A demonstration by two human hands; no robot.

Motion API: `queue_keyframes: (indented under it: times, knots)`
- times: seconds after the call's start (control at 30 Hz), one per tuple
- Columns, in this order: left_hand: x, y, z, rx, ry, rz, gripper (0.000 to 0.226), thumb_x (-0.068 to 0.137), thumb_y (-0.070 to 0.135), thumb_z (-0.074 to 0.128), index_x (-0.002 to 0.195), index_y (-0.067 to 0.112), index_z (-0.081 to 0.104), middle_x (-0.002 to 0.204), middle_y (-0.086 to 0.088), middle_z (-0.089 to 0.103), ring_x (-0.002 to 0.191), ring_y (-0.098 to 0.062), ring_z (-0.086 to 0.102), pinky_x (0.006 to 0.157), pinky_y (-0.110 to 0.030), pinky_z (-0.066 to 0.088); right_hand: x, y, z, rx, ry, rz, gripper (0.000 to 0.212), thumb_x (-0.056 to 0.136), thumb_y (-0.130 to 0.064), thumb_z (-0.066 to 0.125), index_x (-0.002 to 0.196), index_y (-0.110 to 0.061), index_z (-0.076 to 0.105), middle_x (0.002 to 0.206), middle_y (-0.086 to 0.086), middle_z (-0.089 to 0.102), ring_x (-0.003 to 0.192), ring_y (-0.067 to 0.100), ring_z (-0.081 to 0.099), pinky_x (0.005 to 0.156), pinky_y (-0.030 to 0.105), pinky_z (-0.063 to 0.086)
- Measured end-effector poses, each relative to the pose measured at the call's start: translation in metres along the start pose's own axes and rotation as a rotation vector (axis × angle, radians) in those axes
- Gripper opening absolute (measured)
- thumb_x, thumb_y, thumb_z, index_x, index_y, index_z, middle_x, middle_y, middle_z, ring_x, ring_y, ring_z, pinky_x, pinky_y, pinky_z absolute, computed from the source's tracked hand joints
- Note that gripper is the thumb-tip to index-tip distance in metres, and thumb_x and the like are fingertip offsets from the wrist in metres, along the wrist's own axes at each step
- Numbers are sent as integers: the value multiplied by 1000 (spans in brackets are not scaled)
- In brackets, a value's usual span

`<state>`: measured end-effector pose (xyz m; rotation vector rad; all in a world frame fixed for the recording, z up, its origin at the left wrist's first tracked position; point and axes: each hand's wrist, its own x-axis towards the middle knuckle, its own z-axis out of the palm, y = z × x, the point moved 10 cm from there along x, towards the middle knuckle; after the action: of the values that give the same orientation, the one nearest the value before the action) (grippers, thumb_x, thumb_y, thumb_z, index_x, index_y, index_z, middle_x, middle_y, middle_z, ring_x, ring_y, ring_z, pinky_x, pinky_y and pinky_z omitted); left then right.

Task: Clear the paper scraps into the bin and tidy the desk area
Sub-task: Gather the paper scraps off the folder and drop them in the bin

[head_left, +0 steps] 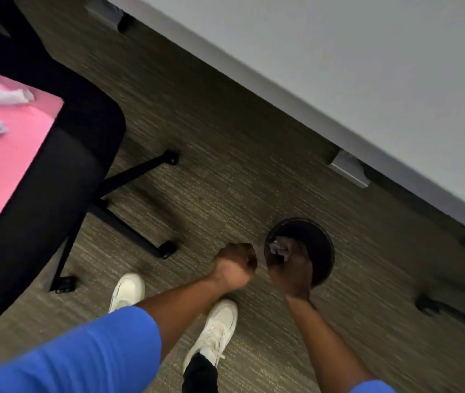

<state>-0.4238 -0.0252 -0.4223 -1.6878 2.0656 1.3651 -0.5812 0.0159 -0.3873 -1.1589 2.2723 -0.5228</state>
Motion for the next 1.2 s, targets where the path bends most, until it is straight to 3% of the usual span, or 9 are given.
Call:
queue_keyframes:
  times: [0.13,0.23,0.37,0.5,0.63,0.77,0.9,1.07,1.2]
  knots:
    - [-28,-36,-55,-23,63,-77,21,92,21,61,106,14,76,110,-12,80,107,-32,75,91,-37,63,-12,-55,18,-10,-134,8,39,86,-19,78,125,-16,70,122,9,73,114,30,70,104,37,49]
    - [-51,-62,-109,-30,145,-138,23,93,33,65,107,18,76,111,-12,78,111,-33,72,93,-37,60,-21,-102,28,-17,-175,-16,38,87,-19,76,124,-22,69,118,3,74,115,24,68,97,24,35]
    - [-77,-90,-180,-97,233,-141,11,94,35,67,97,25,72,94,4,80,95,-20,76,84,-38,63,-35,-163,52,50,-290,44,32,94,-30,72,123,-21,66,101,5,75,104,28,73,88,32,53]
    - [-109,-113,-252,-174,379,-135,15,90,41,65,92,28,72,85,6,79,83,-14,76,79,-36,61,-44,-256,49,146,-179,-189,42,87,-19,81,128,-17,69,99,4,78,95,29,75,97,42,56]
    - [-147,-143,-319,-261,564,-126,19,87,44,64,91,28,74,80,12,77,73,-5,72,75,-38,62,-55,-337,57,244,-155,-407,42,82,-11,81,121,-21,70,106,-1,69,89,16,70,81,46,61]
    - [-194,-186,-385,-130,835,-124,10,92,41,70,93,31,71,97,15,70,94,-4,60,81,-33,56,-62,-397,85,277,-261,-503,51,85,-22,83,131,-28,63,120,-8,59,97,-1,65,71,34,63]
    - [-227,-258,-425,62,918,-380,58,85,53,82,128,19,63,147,-5,47,140,-26,39,95,-42,56,-75,-454,123,180,-387,-656,72,84,-38,82,148,-31,50,135,-8,49,114,8,60,76,21,61]
    - [-243,-330,-422,43,776,-683,130,67,70,89,163,15,21,175,-23,-2,157,-48,14,106,-59,53,-96,-514,176,-145,-468,-823,93,84,-58,73,159,-47,20,163,3,21,147,28,36,95,55,60]
    - [-235,-345,-410,-49,755,-603,142,69,66,90,170,31,-3,175,-23,-4,156,-47,16,103,-56,55,-110,-553,209,-261,-504,-911,99,85,-55,74,159,-55,8,171,13,6,156,36,17,95,59,55]
